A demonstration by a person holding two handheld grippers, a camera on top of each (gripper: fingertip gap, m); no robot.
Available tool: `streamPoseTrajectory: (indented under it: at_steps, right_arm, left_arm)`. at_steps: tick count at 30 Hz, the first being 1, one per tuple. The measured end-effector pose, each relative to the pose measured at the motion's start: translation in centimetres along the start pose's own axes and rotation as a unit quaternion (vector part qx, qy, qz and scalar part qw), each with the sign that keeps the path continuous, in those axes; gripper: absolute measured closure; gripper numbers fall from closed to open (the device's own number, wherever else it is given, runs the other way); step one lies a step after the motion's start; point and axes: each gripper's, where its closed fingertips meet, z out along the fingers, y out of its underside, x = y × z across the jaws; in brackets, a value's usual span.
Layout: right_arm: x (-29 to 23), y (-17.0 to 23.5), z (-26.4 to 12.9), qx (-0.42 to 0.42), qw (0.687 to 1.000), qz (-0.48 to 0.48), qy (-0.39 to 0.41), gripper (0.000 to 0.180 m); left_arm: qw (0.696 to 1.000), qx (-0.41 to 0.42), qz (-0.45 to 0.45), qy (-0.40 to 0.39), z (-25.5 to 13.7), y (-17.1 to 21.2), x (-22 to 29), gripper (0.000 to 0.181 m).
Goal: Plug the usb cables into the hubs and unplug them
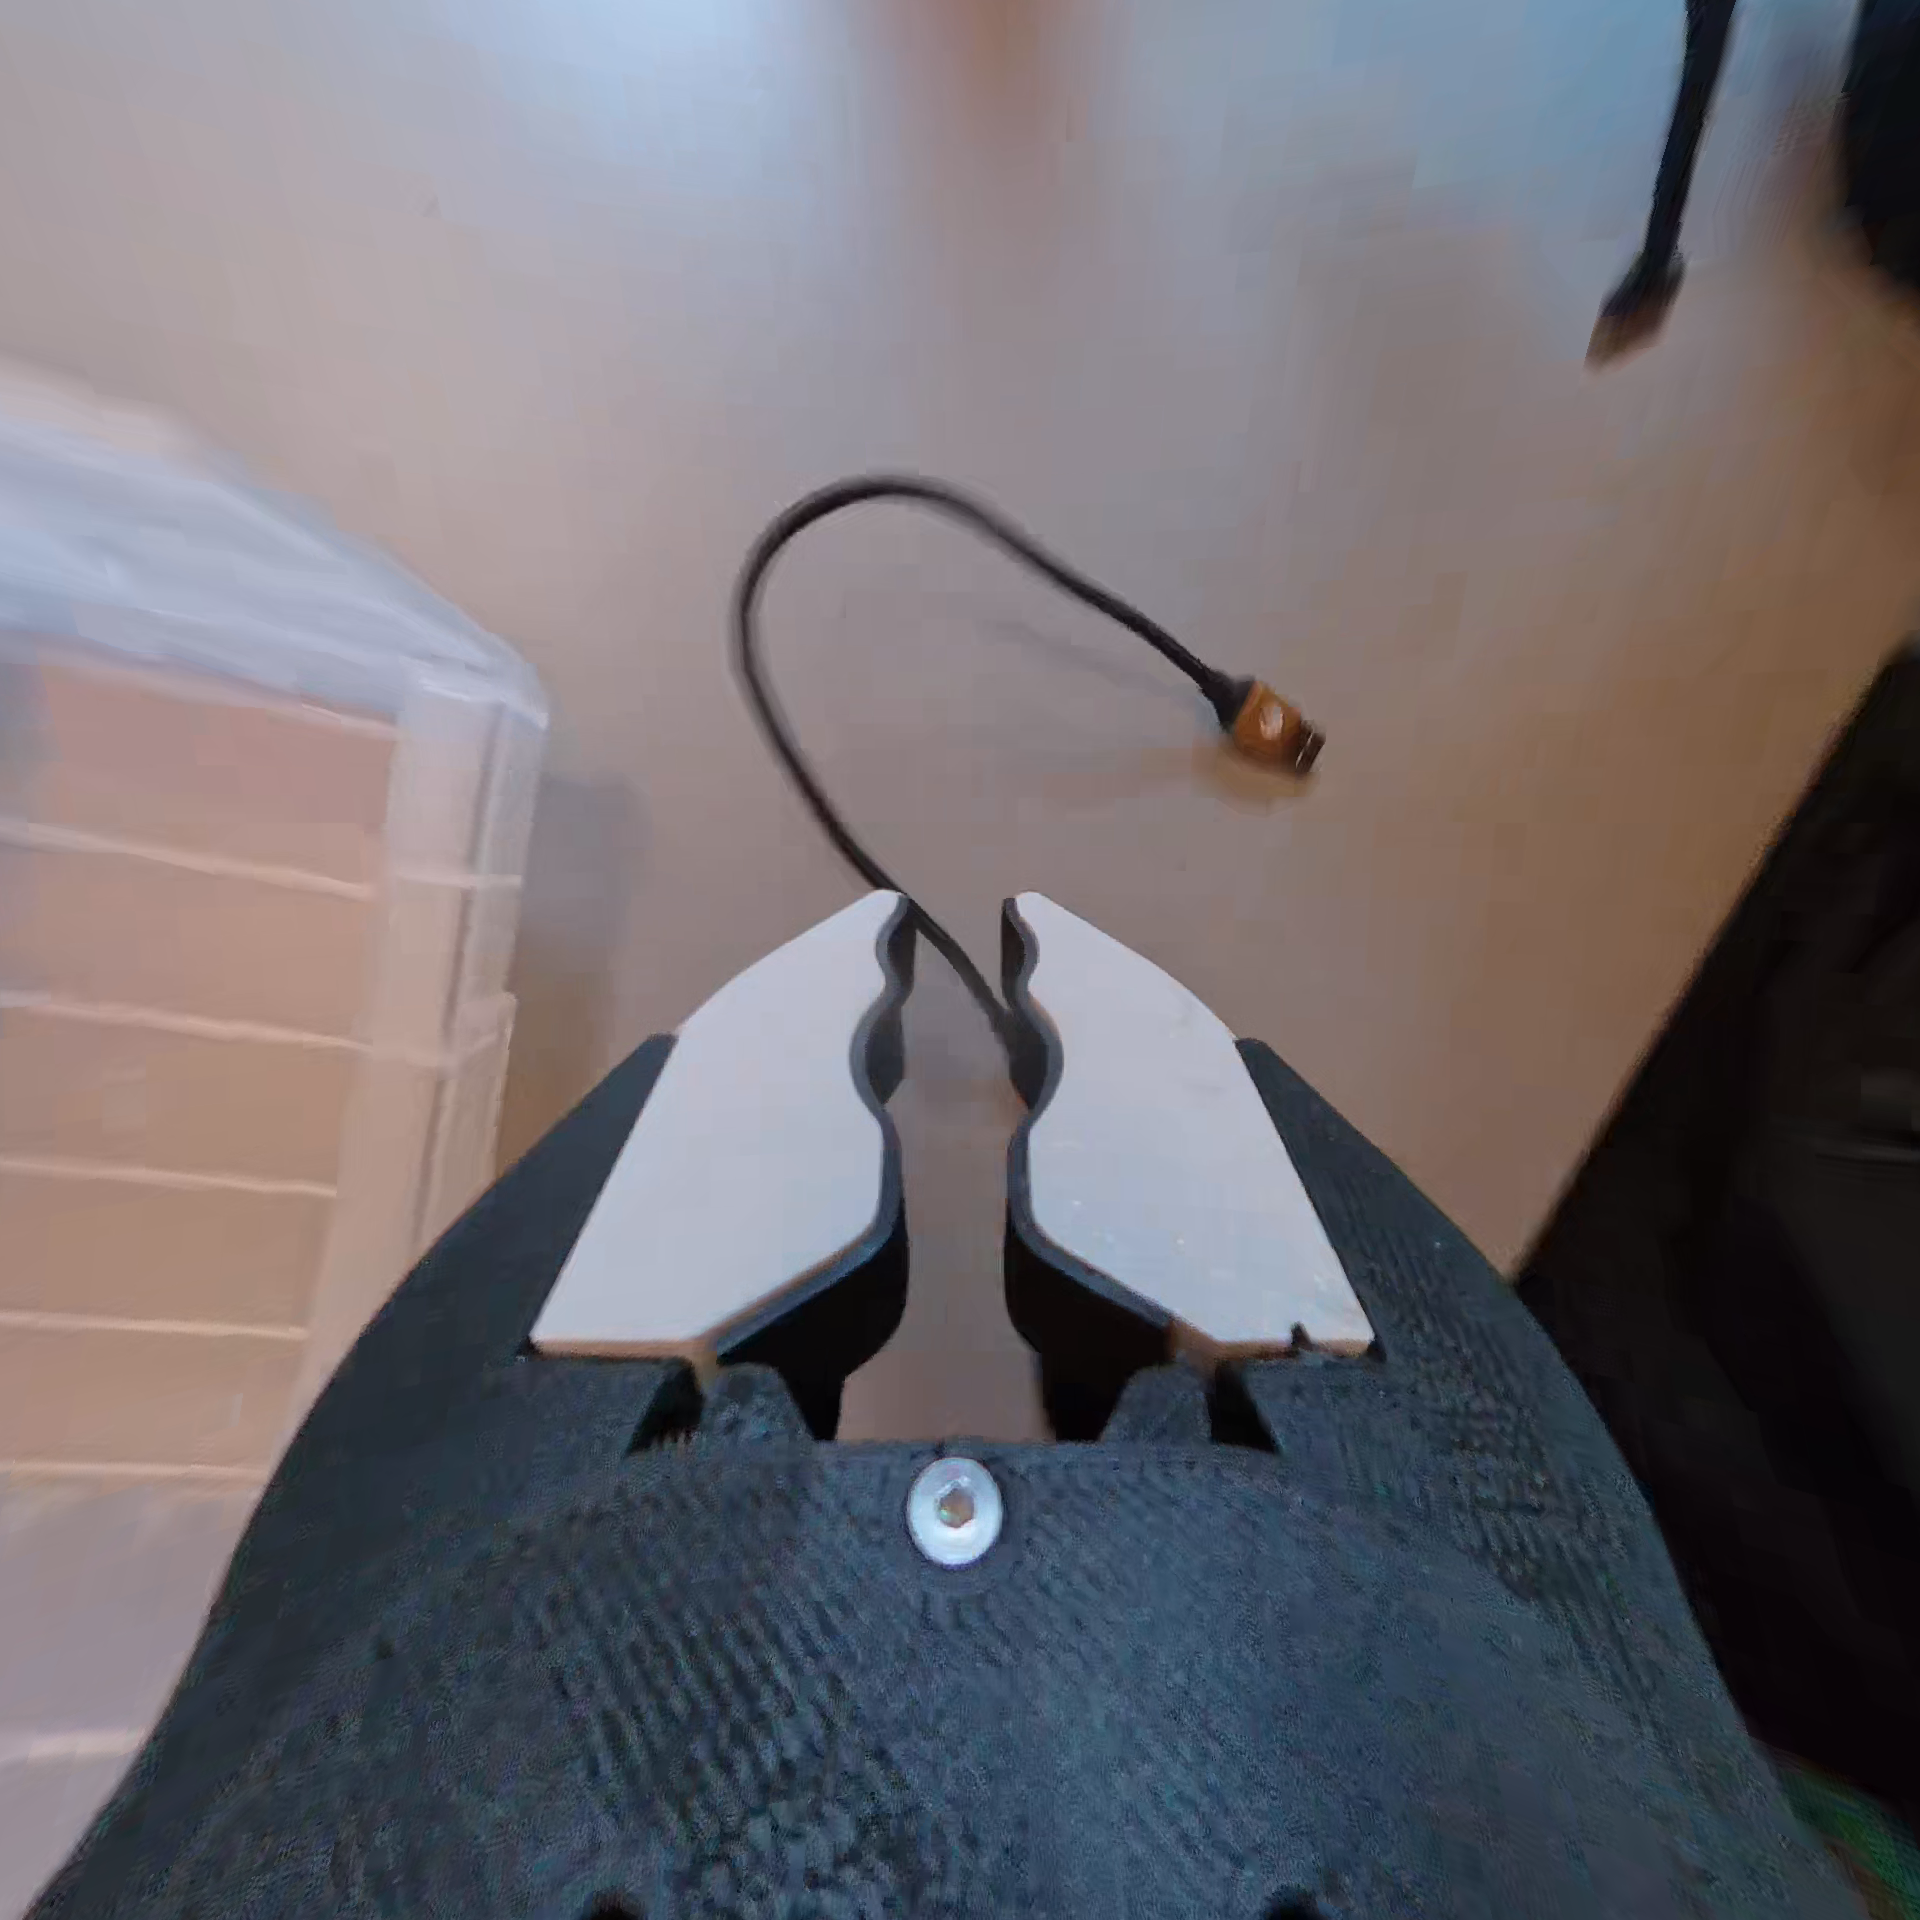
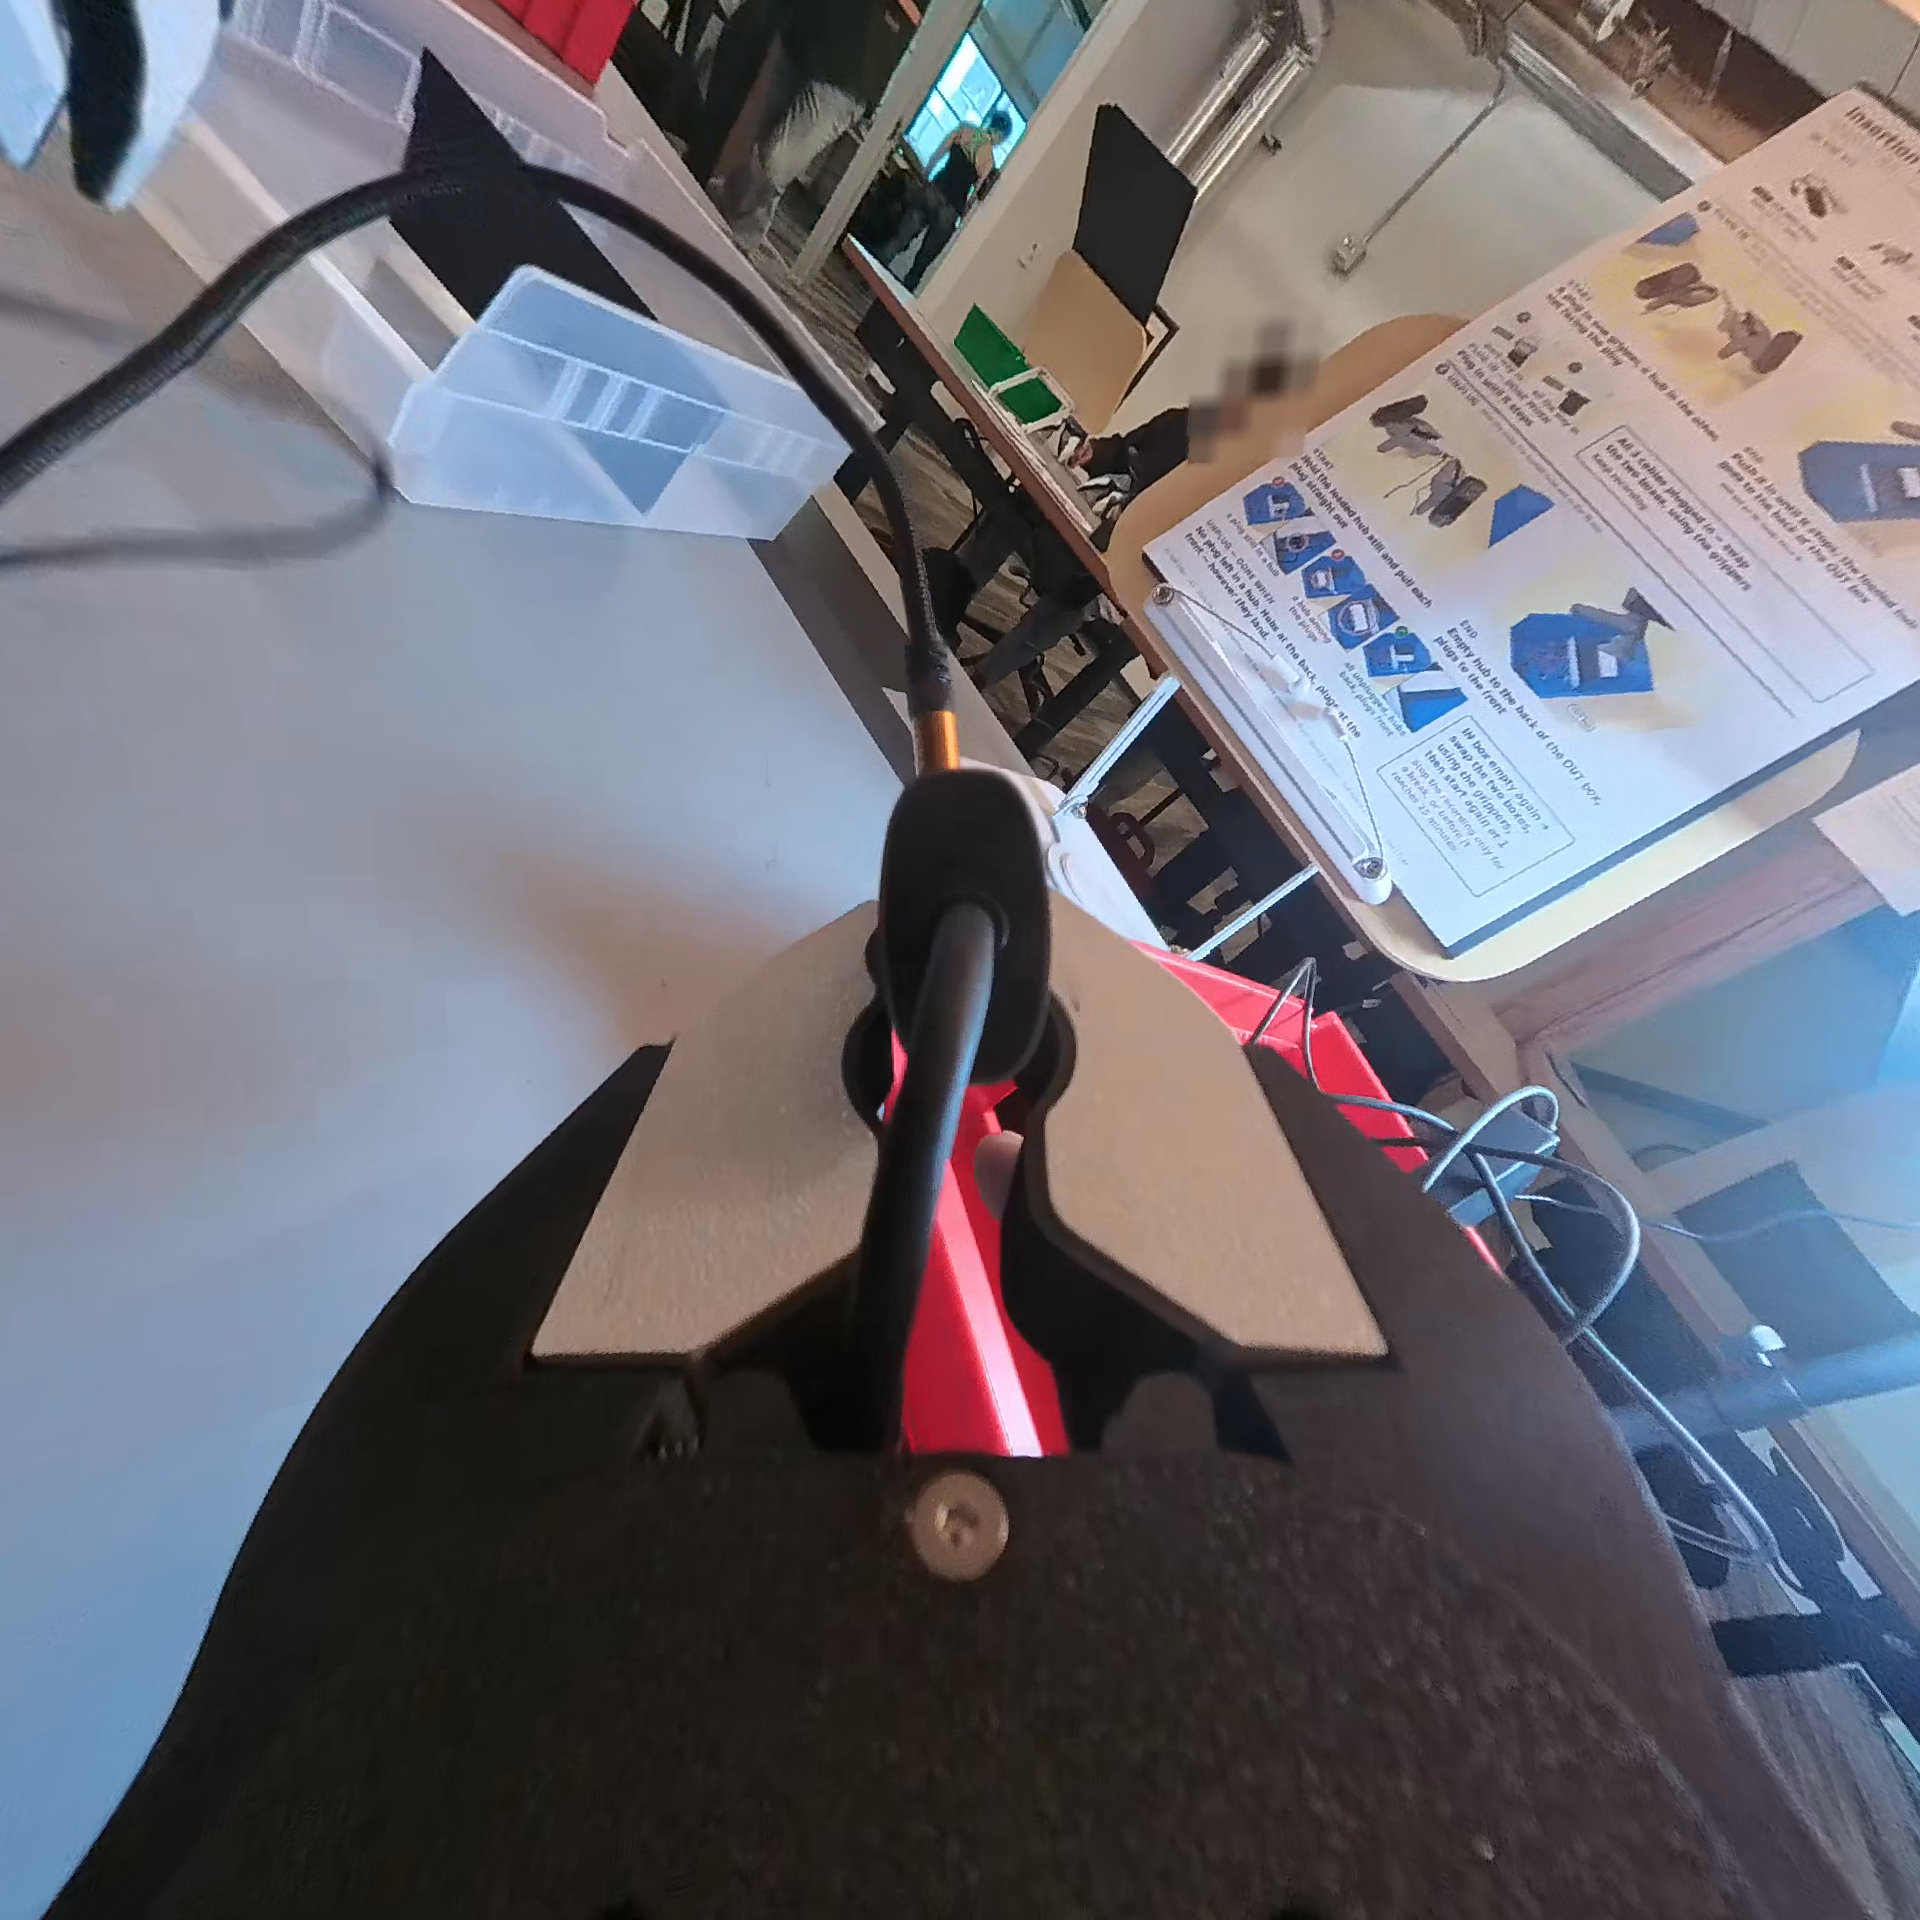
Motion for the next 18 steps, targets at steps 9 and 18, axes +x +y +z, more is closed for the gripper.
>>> streamPoseTrajectory:
  at_steps: [9,18]
  right_arm:
    - [0.0,1.5,0.4,-0.019,1.000,0.012,-0.004,0.162]
    - [0.6,2.6,0.3,-0.028,0.999,0.027,0.000,0.161]
  left_arm:
    - [0.886,-0.035,0.461,-0.029,4.6,-2.3,4.7,0.156]
    - [0.809,-0.095,0.576,0.071,8.7,-2.6,5.1,0.150]
